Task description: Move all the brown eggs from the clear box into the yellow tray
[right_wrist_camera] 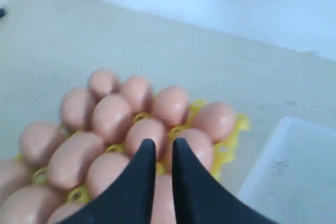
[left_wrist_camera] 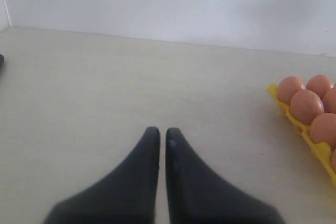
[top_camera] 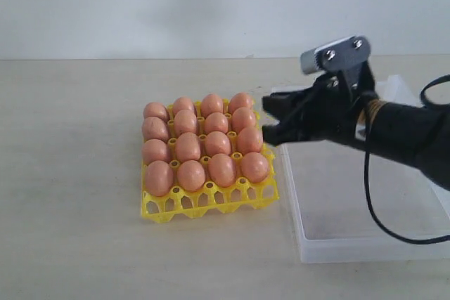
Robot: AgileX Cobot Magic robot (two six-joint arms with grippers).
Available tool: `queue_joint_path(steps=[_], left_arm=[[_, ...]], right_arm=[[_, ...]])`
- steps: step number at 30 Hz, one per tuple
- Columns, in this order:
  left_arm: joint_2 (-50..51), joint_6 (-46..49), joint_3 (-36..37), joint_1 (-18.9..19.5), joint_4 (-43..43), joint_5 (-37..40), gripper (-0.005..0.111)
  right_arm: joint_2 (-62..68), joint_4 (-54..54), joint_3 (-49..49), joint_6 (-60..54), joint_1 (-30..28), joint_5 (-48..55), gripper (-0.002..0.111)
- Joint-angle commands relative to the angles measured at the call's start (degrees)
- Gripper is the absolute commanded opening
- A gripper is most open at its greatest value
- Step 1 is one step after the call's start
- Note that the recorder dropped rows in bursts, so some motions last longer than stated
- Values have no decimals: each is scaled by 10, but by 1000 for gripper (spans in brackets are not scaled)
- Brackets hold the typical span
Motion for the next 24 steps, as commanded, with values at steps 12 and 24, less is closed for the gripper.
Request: queue_joint_path(steps=[12,24], left_arm=[[-2,2,2,0,0,0,4],[-2,2,2,0,0,0,4]], right_arm=[[-350,633,0,-574,-73,192,0],[-537,639,39,-666,-73,354,0]])
